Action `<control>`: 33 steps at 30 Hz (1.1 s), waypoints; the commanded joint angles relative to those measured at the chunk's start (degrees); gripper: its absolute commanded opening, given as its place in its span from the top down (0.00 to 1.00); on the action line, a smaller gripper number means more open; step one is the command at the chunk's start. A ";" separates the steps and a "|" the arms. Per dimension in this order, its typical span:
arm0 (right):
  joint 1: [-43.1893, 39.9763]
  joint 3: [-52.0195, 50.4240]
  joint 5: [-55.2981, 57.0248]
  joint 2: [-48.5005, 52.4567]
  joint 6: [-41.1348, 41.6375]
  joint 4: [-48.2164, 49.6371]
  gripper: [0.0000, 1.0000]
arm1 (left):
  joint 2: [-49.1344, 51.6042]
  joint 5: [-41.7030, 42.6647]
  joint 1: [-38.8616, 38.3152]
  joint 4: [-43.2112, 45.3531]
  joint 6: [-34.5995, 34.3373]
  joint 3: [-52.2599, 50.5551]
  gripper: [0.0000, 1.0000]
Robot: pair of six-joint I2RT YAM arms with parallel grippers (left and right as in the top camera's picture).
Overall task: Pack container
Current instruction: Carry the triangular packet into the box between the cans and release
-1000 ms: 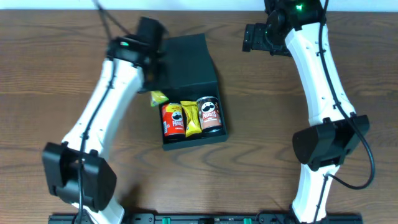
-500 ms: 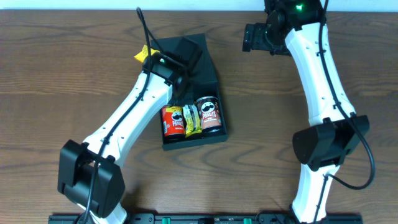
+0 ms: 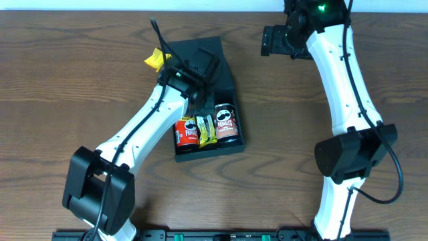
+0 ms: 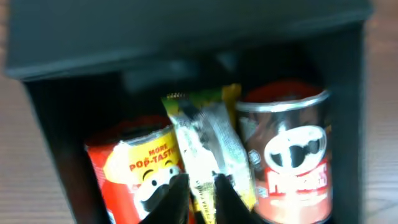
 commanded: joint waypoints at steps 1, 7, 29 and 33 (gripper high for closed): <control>-0.48 1.25 0.98 -0.28 -1.14 -0.09 0.01 | -1.05 0.02 -0.31 2.93 0.17 -3.39 0.88; -0.48 1.25 0.98 -0.28 -1.14 -0.11 0.01 | -1.01 -5.11 -0.31 12.07 -0.33 -9.18 0.89; -0.48 1.22 0.98 -0.28 -1.14 0.17 0.01 | 0.07 -23.54 -0.15 18.16 -6.54 -10.29 0.94; -0.48 1.22 1.01 -0.28 -1.62 0.11 0.01 | 4.81 -21.31 -0.15 18.62 -8.85 -10.58 0.94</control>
